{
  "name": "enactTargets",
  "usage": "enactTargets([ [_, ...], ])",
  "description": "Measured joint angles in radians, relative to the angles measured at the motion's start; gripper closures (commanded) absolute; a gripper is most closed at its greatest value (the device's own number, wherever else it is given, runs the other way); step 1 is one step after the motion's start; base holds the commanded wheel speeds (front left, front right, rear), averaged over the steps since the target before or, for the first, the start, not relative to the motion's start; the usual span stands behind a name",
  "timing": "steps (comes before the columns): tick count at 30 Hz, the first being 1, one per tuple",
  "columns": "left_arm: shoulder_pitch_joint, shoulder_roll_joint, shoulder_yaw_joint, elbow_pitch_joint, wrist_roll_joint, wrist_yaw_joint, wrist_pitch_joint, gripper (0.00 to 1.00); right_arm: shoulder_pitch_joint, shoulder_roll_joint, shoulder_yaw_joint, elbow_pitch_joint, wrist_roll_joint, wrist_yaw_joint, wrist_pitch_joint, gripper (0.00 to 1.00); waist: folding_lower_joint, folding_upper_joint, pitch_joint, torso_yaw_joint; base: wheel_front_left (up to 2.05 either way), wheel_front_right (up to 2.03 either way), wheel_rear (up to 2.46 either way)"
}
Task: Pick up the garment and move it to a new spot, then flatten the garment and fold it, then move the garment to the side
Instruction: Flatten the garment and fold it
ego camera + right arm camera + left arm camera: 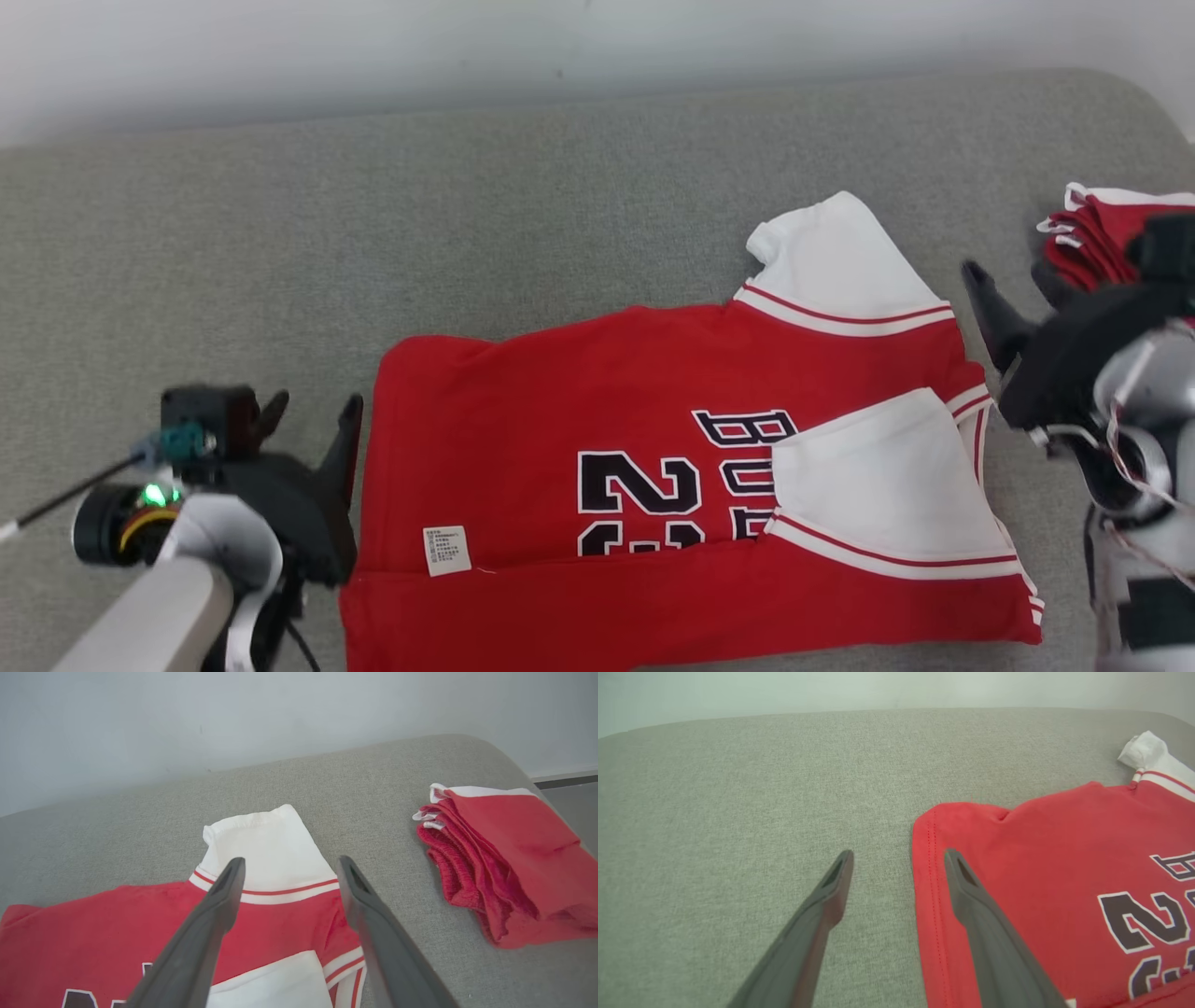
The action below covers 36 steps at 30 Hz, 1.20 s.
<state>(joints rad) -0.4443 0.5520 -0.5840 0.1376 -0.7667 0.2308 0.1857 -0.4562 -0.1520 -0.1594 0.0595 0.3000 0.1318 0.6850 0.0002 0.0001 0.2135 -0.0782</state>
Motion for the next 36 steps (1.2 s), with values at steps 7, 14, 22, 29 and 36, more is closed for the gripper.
enactTargets([
  [7,-0.166,-0.054,-0.026,0.127,0.001,-0.033,0.083,0.0,-0.213,-0.021,0.095,0.2,-0.012,0.0,-0.043,0.0,0.0,0.0,0.051,-0.016,0.0,0.0,0.0],
  [14,-0.264,-0.098,-0.062,0.247,0.019,-0.076,0.112,0.0,-0.275,-0.054,0.15,0.296,-0.012,0.0,-0.089,0.0,0.0,0.0,0.087,-0.019,0.0,0.0,0.0],
  [22,-0.332,-0.108,-0.088,0.332,0.044,-0.092,0.125,0.0,-0.295,-0.081,0.182,0.341,0.001,0.0,-0.114,0.0,-0.0001,0.0,0.115,-0.027,0.0,0.0,0.0],
  [29,-0.377,-0.125,-0.125,0.371,0.05,-0.118,0.185,0.0,-0.33,-0.103,0.186,0.355,0.008,0.0,-0.124,0.0,-0.0002,0.0,0.153,-0.029,0.0,0.0,0.0],
  [36,-0.416,-0.128,-0.163,0.376,0.072,-0.131,0.249,0.0,-0.357,-0.123,0.175,0.367,0.009,0.0,-0.126,0.0,-0.0003,-0.0002,0.181,-0.011,0.0,0.0,0.0],
])
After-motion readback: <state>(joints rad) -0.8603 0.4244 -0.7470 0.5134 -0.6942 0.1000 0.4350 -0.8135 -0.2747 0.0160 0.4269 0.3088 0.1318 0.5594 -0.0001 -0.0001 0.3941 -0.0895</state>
